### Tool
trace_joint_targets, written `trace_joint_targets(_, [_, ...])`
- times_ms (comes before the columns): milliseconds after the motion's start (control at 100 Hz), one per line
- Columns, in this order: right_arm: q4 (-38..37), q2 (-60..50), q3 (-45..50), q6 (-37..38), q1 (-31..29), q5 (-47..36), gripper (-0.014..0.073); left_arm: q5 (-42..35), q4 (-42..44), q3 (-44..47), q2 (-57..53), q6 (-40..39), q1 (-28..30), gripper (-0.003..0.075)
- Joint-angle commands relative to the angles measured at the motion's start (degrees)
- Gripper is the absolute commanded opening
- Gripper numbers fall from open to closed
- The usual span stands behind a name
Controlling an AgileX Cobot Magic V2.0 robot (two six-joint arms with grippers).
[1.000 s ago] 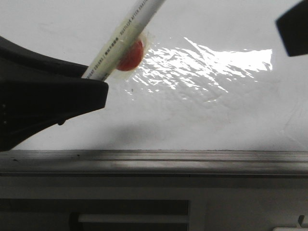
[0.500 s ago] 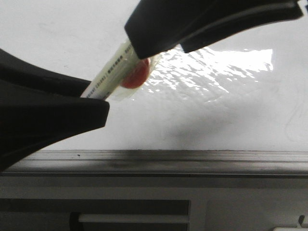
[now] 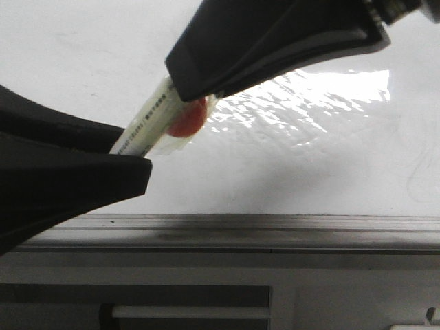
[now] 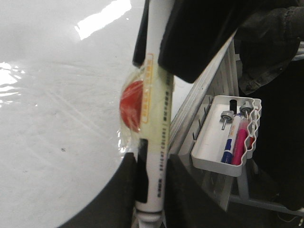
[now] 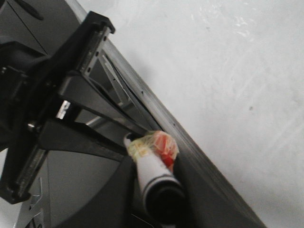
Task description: Write number 9 on whiteboard
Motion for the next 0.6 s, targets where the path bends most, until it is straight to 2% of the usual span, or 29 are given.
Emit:
trace_joint_targets(0, [-0.1,-0.7,-2.0,-0.5,0.0,-3.7,-0.0033,-4.6,-0.9,-1.2,-1.0,-0.4,-0.4,-0.0020])
trace_joint_targets(60, [-0.1,-0.7,-2.0,-0.5,0.0,-3.7,-0.0070,-4.6,-0.9,-1.2,-1.0,-0.4,-0.4,-0.0020])
trace_joint_targets(210, [-0.1,-0.7,-2.0,-0.5,0.0,-3.6,-0.0069,-4.6,-0.9,-1.2,-1.0,-0.4,-0.4,0.0009])
trace_joint_targets(430, [-0.1,-0.8,-2.0,-0.5,-0.2,-3.7,-0.0069,-5.7,-4.2,-1.2,-1.5,-0.6,-0.4,0.0249])
trace_joint_targets(510, [-0.1,-0.9,-2.0,-0.5,-0.2,-3.7,-0.0069,-5.7,-7.1,-1.2,-2.9,-0.6,-0.4,0.0283])
trace_joint_targets(590, [-0.2,-1.1,-2.0,-0.5,-0.2,-3.7,-0.0069,-5.6,-10.4,-1.2,-5.4,-0.6,-0.4,0.0285])
